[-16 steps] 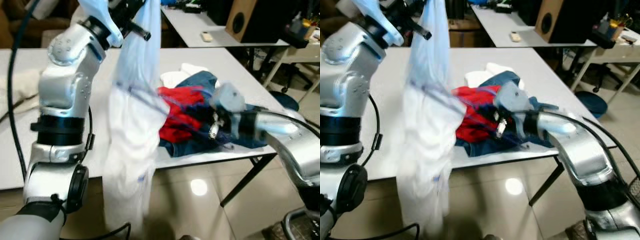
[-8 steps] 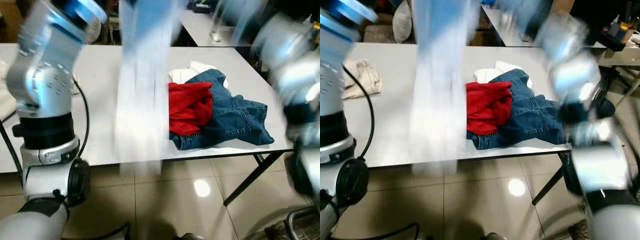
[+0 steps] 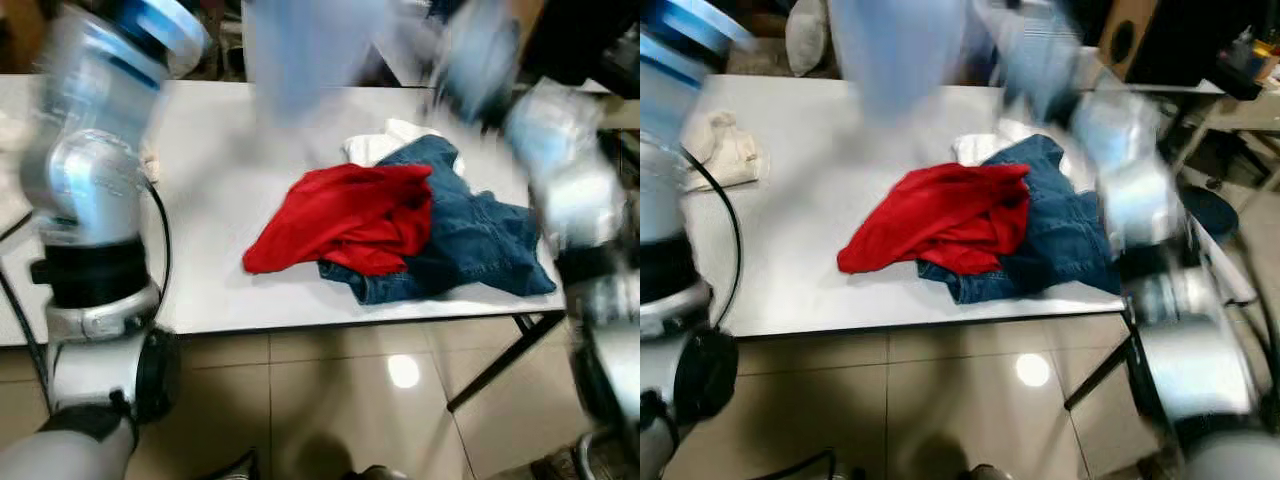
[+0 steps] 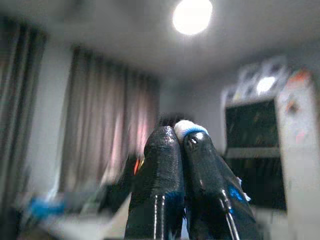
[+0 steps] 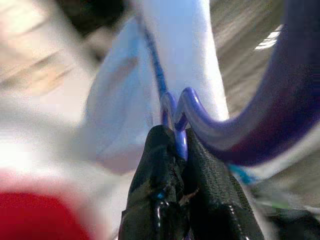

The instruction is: Hang hanger

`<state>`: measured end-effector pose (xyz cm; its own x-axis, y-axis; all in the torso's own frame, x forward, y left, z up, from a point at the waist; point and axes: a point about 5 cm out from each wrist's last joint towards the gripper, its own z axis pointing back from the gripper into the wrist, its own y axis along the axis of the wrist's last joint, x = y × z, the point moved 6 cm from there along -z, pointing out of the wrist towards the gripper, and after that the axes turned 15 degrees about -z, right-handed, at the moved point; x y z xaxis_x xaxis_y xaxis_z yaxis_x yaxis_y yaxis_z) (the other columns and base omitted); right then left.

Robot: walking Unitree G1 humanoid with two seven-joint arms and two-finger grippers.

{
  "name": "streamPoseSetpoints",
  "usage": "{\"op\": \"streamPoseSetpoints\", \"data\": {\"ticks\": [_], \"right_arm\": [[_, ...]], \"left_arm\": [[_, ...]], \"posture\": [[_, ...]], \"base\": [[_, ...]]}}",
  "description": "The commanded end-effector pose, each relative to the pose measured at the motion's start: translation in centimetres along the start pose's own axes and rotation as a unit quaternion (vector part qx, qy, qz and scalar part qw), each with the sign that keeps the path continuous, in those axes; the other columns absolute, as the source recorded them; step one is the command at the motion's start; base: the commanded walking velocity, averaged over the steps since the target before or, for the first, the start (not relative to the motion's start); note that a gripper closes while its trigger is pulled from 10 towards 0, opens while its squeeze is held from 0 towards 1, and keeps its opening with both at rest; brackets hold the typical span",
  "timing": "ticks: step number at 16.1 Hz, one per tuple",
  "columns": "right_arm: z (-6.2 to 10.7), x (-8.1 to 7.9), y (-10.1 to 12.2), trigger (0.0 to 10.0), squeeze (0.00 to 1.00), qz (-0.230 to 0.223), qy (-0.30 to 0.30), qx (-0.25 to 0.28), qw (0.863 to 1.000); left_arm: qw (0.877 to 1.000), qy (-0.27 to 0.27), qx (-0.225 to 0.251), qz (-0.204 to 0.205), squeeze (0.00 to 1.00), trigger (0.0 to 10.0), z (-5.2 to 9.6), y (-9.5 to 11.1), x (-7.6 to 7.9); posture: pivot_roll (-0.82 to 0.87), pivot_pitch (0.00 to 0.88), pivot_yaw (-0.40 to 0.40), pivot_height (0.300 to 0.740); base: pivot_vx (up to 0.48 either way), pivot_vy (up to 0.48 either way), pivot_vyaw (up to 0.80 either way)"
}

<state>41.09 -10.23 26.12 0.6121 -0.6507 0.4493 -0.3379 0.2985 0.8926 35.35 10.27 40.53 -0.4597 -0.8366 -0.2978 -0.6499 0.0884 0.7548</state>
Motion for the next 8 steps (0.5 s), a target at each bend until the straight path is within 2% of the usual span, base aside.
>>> {"op": "streamPoseSetpoints", "data": {"ticks": [1, 2, 3, 4, 6, 7, 8], "right_arm": [[1.8, -2.5, -1.4, 10.0, 0.0, 0.016, 0.064, -0.028, 0.997], [2.6, -3.4, -2.0, 10.0, 0.0, 0.01, 0.084, -0.037, 0.996], [4.3, -4.8, -2.4, 10.0, 0.0, -0.002, 0.121, -0.049, 0.991], [5.5, -5.2, -2.3, 10.0, 0.0, -0.008, 0.137, -0.054, 0.989], [6.9, -5.0, -1.7, 10.0, 0.0, -0.005, 0.142, -0.059, 0.988], [8.6, -5.0, -0.9, 10.0, 0.0, 0.001, 0.152, -0.07, 0.986], [9.1, -5.1, -0.9, 10.0, 0.0, 0.003, 0.157, -0.075, 0.985]], "left_arm": [[0.996, -0.004, -0.091, -0.019, 0.0, 10.0, 0.5, -4.2, 1.1], [0.993, 0.0, -0.116, -0.023, 0.0, 10.0, 0.7, -5.4, 1.3], [0.985, 0.016, -0.168, -0.038, 0.0, 10.0, 1.4, -8.1, 1.2], [0.978, 0.028, -0.201, -0.057, 0.0, 10.0, 2.0, -10.0, 0.9], [0.969, 0.05, -0.228, -0.086, 0.0, 10.0, 2.3, -11.5, 0.0], [0.956, 0.069, -0.253, -0.13, 0.0, 10.0, 2.8, -12.9, -1.4], [0.952, 0.076, -0.26, -0.142, 0.0, 10.0, 3.1, -13.3, -1.8]], "posture": [[-0.07, 0.0, -0.054, 0.74], [-0.07, 0.0, -0.052, 0.74], [-0.08, 0.0, -0.04, 0.74], [-0.08, 0.0, -0.034, 0.74], [-0.09, 0.0, -0.023, 0.74], [-0.09, 0.0, -0.017, 0.74], [-0.1, 0.0, -0.014, 0.74]], "base": [[0.0, 0.0, 0.0], [0.0, 0.0, 0.0], [0.0, 0.0, 0.0], [0.0, 0.0, 0.0], [0.0, 0.0, 0.0], [0.0, 0.0, 0.0], [0.0, 0.0, 0.0]]}}
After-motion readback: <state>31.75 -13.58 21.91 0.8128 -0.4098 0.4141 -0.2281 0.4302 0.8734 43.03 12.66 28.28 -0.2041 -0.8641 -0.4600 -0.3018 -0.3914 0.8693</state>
